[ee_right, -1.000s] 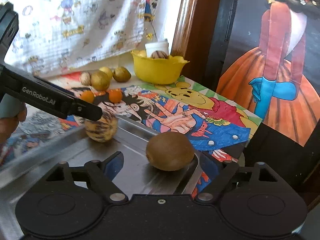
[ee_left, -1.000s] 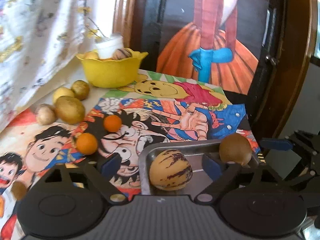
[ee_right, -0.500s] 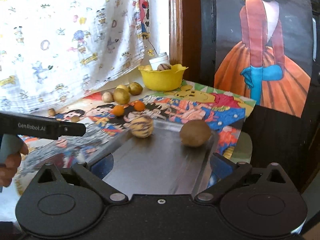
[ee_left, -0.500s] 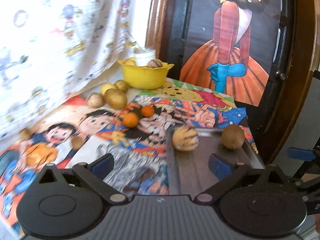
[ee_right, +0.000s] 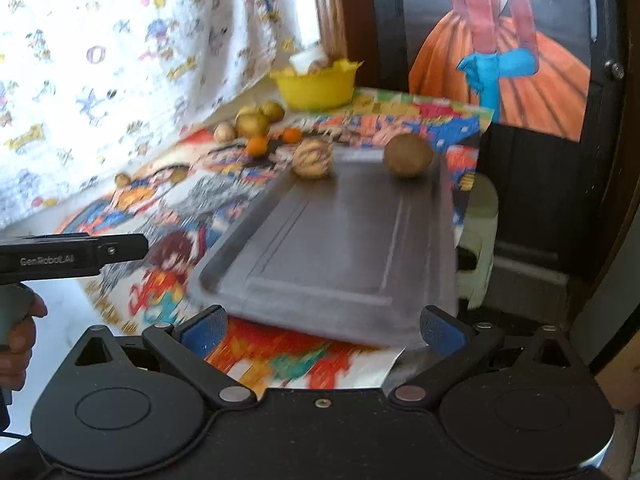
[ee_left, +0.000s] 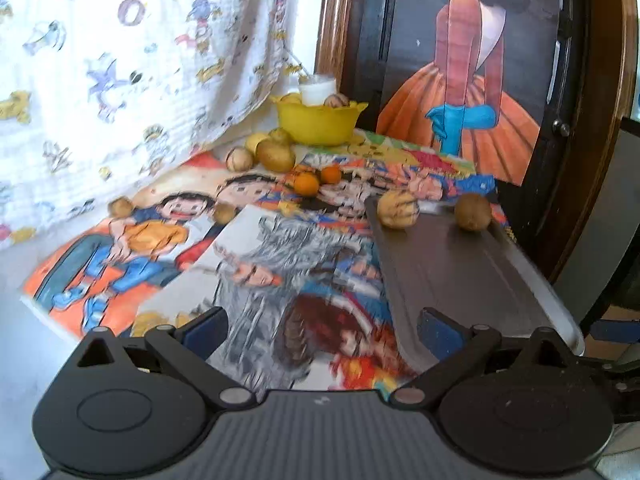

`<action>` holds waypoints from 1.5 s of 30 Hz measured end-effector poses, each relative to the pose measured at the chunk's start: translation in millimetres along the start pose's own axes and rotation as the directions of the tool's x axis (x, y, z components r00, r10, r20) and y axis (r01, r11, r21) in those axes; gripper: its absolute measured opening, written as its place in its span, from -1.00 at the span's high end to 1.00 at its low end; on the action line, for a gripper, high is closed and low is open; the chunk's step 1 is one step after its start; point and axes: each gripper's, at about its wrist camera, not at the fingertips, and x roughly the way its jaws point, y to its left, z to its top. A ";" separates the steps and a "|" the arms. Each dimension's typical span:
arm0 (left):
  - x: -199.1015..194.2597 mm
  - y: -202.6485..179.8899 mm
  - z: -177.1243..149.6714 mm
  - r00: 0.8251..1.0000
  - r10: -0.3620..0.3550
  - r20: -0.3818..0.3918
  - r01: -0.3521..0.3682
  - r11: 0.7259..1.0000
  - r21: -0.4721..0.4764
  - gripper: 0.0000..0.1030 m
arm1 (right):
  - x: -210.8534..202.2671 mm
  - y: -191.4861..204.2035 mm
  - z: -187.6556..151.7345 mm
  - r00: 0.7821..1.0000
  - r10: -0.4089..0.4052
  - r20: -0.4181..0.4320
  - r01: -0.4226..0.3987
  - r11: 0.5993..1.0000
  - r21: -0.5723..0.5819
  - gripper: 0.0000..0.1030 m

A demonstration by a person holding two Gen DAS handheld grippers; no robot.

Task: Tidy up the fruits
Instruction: 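Open and lift both tools away from the tray, then grasp a small brown round fruit with the left tool while the right tool grasps another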

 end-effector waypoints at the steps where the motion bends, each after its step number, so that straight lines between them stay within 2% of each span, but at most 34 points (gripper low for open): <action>1: -0.9 1.7 -2.0 1.000 0.007 -0.013 -0.007 1.000 -0.002 -0.99 | -0.2 4.9 -1.7 1.000 0.006 -0.014 -0.006 1.000 -0.003 -0.99; 8: -4.1 27.3 -8.5 0.995 0.080 -0.064 -0.082 0.996 -0.027 -0.99 | 9.3 39.1 5.0 0.986 0.122 -0.117 -0.131 0.989 -0.070 -0.99; 17: -3.1 83.5 -5.8 0.977 0.199 -0.076 -0.206 0.973 -0.103 -0.99 | 22.6 67.6 34.1 0.981 0.168 -0.099 -0.183 0.969 -0.167 -0.99; 22: 5.1 113.8 5.1 0.964 0.260 -0.061 -0.266 0.958 -0.110 -0.99 | 31.2 89.7 60.5 0.980 0.196 -0.032 -0.198 0.949 -0.243 -0.99; 26: 17.1 133.6 23.1 0.956 0.293 -0.010 -0.293 0.951 -0.095 -0.99 | 43.3 109.4 85.9 0.974 0.215 0.077 -0.193 0.955 -0.224 -0.99; 29: 32.0 145.6 37.7 0.953 0.302 0.029 -0.299 0.952 -0.072 -0.99 | 64.2 121.4 102.2 0.964 0.229 0.136 -0.201 0.960 -0.196 -0.99; 32: 50.0 156.6 48.0 0.940 0.333 0.071 -0.331 0.943 -0.047 -0.99 | 94.0 130.2 118.8 0.961 0.221 0.166 -0.176 0.953 -0.247 -0.99; 39: 83.9 167.8 62.0 0.950 0.301 0.078 -0.304 0.952 0.034 -0.99 | 162.9 139.3 144.2 0.962 0.245 0.117 -0.188 0.912 -0.365 -0.97; 45: 99.6 171.4 66.3 0.962 0.261 0.081 -0.262 0.965 0.000 -0.99 | 200.1 153.9 135.8 0.964 0.259 0.054 -0.206 0.863 -0.462 -0.82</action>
